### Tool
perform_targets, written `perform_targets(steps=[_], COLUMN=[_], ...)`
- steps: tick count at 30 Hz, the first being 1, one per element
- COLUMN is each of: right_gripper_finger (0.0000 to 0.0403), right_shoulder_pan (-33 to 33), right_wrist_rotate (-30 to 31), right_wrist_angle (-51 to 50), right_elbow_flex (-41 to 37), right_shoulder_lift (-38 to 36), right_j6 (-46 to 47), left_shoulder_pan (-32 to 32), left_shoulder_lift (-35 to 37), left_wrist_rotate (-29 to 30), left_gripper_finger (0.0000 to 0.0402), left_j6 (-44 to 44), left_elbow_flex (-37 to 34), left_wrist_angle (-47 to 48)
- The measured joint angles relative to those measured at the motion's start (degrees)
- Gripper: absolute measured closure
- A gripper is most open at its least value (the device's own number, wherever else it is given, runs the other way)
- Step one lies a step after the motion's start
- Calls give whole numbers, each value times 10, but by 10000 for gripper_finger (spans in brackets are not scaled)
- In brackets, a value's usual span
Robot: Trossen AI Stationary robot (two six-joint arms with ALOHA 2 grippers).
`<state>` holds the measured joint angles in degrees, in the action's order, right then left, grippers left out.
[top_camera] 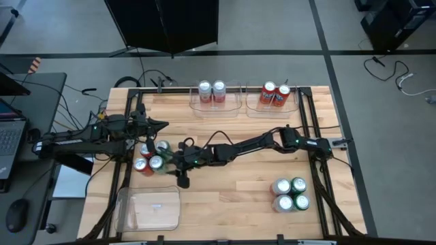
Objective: Sort soda cans
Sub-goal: Put the bottom left transparent bin to the top left of the table
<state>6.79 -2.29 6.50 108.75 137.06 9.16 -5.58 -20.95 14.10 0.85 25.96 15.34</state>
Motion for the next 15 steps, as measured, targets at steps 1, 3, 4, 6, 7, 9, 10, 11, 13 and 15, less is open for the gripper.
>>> perform_targets(steps=[1, 3, 4, 6, 7, 9, 10, 11, 13, 15], right_gripper_finger=[201, 200, 202, 208, 210, 211, 211, 210, 207, 204], right_shoulder_pan=[0, 0, 2, 5, 7, 14, 17, 19, 23, 24], right_wrist_rotate=[-26, -81, -105, -139, -150, -159, -158, -152, -139, -136], right_wrist_angle=[-24, -68, -83, -106, -110, -117, -122, -128, -144, -148], right_elbow_flex=[0, 0, 0, 0, 0, 0, 0, 0, 0, 0], right_shoulder_lift=[-10, -27, -33, -38, -38, -38, -38, -38, -38, -37], right_j6=[8, 32, 46, 75, 90, 110, 116, 119, 124, 134], left_shoulder_pan=[0, 0, 0, 0, 0, 0, 0, 0, 0, 0], left_shoulder_lift=[0, 0, 0, 0, 0, 0, 0, 0, 0, 0], left_wrist_rotate=[0, 0, 0, 0, 0, 0, 0, 0, 0, 0], left_gripper_finger=[402, 401, 401, 401, 401, 401, 401, 401, 401, 401], left_j6=[0, 0, 0, 0, -1, -4, -6, -8, -9, -10], left_elbow_flex=[0, 0, 0, 0, 0, 0, 0, 0, 0, 0], left_wrist_angle=[1, 2, 2, 2, 2, 1, 1, 1, 1, 1])
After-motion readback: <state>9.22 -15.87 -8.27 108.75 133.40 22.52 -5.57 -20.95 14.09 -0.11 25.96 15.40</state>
